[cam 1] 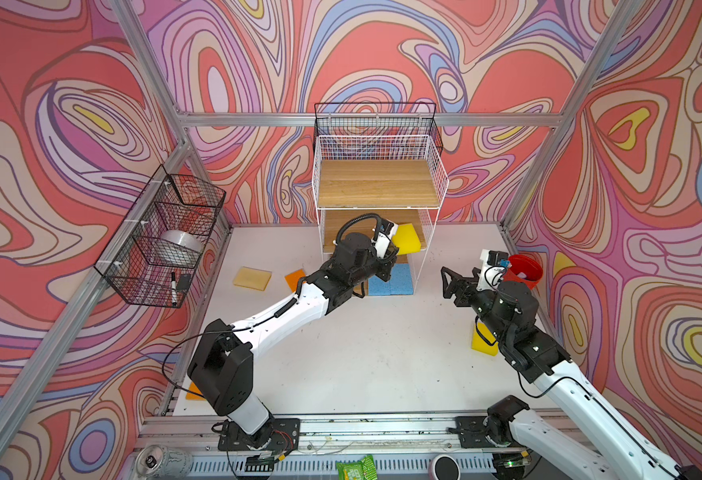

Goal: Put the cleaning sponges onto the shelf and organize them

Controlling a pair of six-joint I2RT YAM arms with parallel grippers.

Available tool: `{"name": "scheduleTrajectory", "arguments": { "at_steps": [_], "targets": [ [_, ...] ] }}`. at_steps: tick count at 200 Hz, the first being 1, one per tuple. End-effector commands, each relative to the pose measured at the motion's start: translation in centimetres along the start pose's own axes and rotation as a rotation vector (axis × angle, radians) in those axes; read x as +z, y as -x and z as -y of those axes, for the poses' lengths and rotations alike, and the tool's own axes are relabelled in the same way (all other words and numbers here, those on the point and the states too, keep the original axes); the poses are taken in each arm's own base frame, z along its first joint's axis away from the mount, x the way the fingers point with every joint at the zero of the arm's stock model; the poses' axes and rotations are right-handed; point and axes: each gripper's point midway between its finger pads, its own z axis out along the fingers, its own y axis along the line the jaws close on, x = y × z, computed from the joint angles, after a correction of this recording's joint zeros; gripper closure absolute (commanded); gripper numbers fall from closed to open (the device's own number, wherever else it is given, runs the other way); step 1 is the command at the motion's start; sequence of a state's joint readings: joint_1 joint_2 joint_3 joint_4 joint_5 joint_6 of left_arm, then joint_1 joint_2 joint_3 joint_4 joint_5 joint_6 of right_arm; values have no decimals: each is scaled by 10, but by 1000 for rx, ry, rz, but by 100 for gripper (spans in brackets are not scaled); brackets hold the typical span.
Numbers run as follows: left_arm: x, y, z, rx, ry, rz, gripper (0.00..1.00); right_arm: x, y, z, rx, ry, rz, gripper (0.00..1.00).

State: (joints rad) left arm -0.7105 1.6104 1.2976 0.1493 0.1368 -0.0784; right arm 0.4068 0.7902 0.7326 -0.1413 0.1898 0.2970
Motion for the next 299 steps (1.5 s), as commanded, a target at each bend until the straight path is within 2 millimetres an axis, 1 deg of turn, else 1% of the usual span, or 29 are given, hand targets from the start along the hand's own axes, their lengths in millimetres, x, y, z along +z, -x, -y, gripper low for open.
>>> {"name": "scheduleTrajectory", "arguments": {
  "at_steps": [1,38,73,112,142,198,258,299],
  "targets": [
    [2,11,-2,20,-25,17,92,3,-3,5,-7,-19,2,2],
    [3,12,-3,17,-50,15,92,8,-4,5,-18,-31,-11,2],
    [5,11,-5,14,-62,14,93,9,-10,6,-19,-32,-22,2],
    [2,19,-7,22,-72,26,93,15,-14,5,-18,-27,-38,2],
    [3,21,-12,13,-77,29,93,14,-15,5,-18,-24,-37,2],
    [5,24,-11,28,-100,32,94,15,-16,4,-15,-20,-39,2],
    [15,27,-7,37,-129,22,94,13,-15,5,-16,-22,-36,2],
    [24,22,-10,21,-124,11,94,13,-16,5,-16,-22,-36,2]
  ]
}}
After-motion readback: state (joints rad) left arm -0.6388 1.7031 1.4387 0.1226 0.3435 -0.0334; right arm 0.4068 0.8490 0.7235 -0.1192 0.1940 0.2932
